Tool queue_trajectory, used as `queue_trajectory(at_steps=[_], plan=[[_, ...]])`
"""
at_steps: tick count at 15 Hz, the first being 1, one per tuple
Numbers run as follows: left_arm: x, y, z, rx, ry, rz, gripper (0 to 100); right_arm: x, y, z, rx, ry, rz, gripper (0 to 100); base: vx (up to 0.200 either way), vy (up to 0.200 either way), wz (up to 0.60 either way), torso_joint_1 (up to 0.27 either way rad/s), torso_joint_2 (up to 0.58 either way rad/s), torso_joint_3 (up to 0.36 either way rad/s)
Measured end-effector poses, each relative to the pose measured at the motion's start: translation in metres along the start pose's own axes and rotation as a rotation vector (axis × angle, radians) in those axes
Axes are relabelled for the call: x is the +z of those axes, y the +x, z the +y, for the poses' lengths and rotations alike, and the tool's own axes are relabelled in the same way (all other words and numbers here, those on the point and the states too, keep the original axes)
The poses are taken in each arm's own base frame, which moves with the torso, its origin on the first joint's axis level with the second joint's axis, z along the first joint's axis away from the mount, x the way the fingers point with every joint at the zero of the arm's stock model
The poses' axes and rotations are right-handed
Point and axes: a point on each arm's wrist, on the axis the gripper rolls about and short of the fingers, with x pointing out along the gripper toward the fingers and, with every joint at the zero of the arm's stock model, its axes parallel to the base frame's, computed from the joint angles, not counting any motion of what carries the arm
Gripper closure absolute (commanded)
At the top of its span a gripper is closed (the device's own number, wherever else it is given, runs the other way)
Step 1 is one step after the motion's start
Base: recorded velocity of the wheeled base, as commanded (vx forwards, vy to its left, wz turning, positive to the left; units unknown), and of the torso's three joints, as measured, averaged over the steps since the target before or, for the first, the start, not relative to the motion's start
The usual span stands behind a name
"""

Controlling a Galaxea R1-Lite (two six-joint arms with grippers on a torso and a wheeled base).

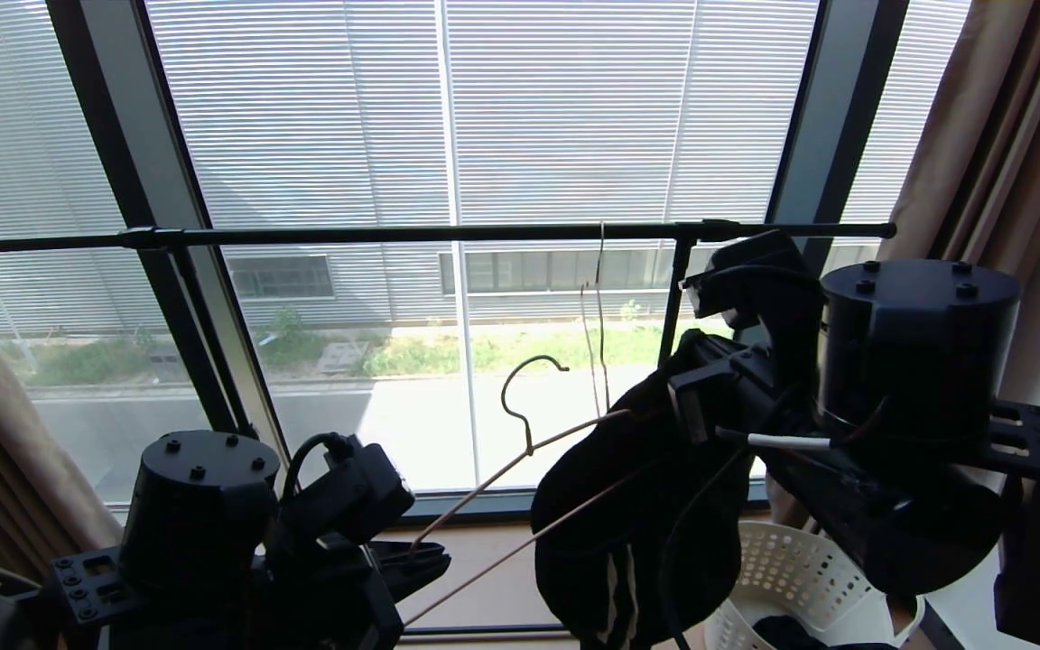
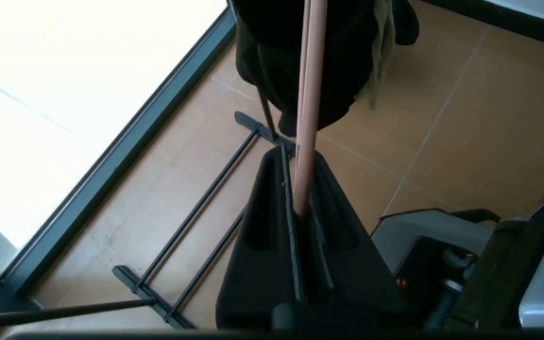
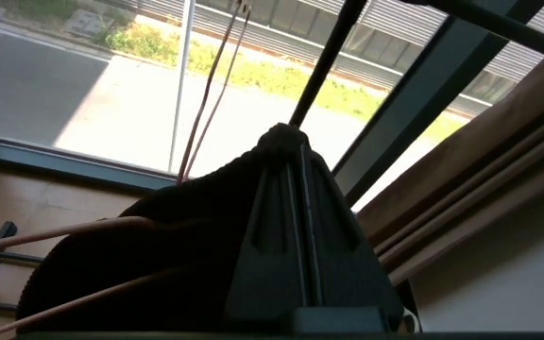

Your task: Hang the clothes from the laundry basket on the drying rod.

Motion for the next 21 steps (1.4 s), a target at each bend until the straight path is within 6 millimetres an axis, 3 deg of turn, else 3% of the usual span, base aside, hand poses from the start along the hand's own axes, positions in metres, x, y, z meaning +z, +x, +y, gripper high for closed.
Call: queue_trajectory(at_steps=[7, 14, 15, 21], plan=[[0.001, -0.001, 0.001, 0.025, -0.005, -0.066, 100, 0.005, -0.027, 0.043, 0.138, 0.000, -0.042, 100, 0.000, 0.000, 0.00, 0.000, 0.00, 0.000], [-0.008, -0.003, 0.001, 0.059, -0.032, -0.071, 100, 0.011, -0.046, 0.071, 0.233, 0.087, -0.064, 100, 0.000, 0.000, 0.00, 0.000, 0.00, 0.000], [-0.008, -0.003, 0.001, 0.060, -0.032, -0.072, 100, 0.011, -0.046, 0.072, 0.234, 0.089, -0.063, 0, 0.000, 0.000, 0.00, 0.000, 0.00, 0.000], [-0.010, -0.008, 0.000, 0.119, -0.026, -0.145, 100, 0.005, -0.039, 0.051, 0.158, 0.117, -0.045, 0, 0.000, 0.000, 0.00, 0.000, 0.00, 0.000]])
